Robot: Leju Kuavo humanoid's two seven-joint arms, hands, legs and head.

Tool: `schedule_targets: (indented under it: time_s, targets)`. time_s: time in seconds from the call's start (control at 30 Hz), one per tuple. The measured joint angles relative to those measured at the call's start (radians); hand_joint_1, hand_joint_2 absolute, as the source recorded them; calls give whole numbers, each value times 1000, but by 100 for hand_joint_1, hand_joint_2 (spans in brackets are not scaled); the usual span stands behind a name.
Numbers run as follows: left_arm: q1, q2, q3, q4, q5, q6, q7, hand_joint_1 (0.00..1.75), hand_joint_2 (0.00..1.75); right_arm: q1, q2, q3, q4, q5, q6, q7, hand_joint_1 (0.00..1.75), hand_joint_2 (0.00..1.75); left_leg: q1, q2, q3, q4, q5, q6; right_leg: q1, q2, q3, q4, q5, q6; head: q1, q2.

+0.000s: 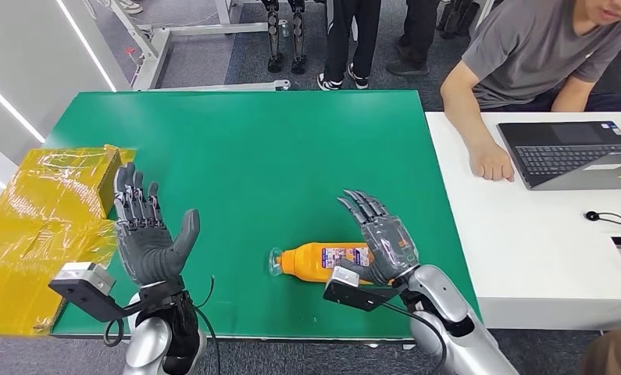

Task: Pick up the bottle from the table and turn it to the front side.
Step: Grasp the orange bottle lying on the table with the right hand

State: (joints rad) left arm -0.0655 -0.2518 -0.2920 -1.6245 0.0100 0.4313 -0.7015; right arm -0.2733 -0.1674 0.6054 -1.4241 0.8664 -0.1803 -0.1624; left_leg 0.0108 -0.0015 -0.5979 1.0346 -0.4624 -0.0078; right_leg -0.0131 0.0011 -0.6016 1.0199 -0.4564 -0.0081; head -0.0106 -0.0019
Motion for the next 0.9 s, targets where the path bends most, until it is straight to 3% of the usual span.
schedule_targets:
  time_s: [0.4, 0.7, 0.9]
  targets:
    - [-38, 0, -1, 43, 20, -85, 0, 0, 175, -31, -105, 5, 34, -29, 209, 38, 0, 175, 0, 0, 0, 0, 0, 0, 0, 0, 0, 0, 0, 0, 0, 0]
    - [-60, -10, -3, 83, 25, -95, 0, 0, 175, -169, -115, 14, 184, -91, 355, -21, 0, 175, 0, 0, 0, 0, 0, 0, 0, 0, 0, 0, 1, 0, 0, 0]
    - [-65, -11, -5, 91, 30, -94, 0, 0, 175, -263, -114, 37, 289, -108, 384, -54, 0, 175, 0, 0, 0, 1, 0, 0, 0, 0, 0, 0, 1, 0, 0, 0]
